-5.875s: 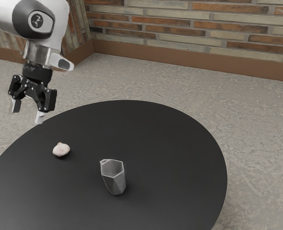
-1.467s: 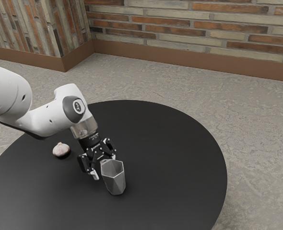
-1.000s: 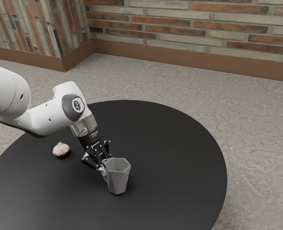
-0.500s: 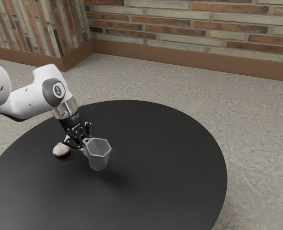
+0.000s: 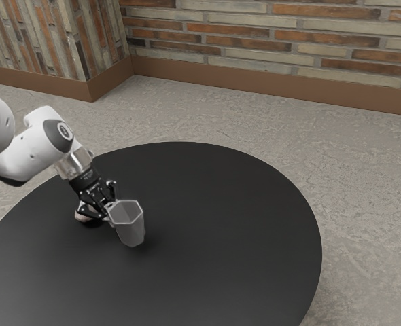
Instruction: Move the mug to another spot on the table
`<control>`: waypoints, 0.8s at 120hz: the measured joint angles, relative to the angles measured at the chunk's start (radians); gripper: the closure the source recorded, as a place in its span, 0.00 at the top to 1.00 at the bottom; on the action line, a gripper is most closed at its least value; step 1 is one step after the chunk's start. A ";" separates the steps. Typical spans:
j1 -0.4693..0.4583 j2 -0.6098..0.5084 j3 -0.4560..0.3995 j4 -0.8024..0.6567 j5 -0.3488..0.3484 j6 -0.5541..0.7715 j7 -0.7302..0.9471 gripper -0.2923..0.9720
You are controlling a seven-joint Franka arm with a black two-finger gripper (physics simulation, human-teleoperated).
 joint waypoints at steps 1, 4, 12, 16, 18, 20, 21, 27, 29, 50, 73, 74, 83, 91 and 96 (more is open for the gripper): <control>0.000 0.000 0.000 -0.001 -0.003 -0.002 0.006 0.18; -0.001 0.001 0.000 -0.003 -0.009 -0.007 0.025 0.18; -0.001 0.001 0.001 -0.008 -0.023 -0.017 0.072 0.24; -0.001 0.001 0.001 -0.009 -0.031 -0.020 0.095 0.30; -0.001 0.001 0.001 -0.010 -0.034 -0.021 0.106 0.33; -0.001 0.001 0.001 -0.010 -0.037 -0.022 0.116 0.36; -0.001 0.001 0.001 -0.010 -0.038 -0.023 0.121 0.37; -0.001 0.001 0.001 -0.010 -0.044 -0.026 0.150 0.46; -0.001 0.001 0.001 -0.010 -0.045 -0.027 0.159 0.48; 0.000 -0.002 0.002 -0.008 -0.051 -0.033 0.242 0.64; -0.001 -0.011 0.034 0.006 -0.040 -0.034 0.309 0.72; -0.001 -0.012 0.036 0.007 -0.038 -0.034 0.311 0.72; 0.000 -0.026 0.067 0.061 0.003 -0.039 0.332 0.73; -0.001 -0.055 0.097 0.173 0.119 -0.077 0.350 0.74; 0.002 -0.079 0.096 0.261 0.228 -0.115 0.366 0.75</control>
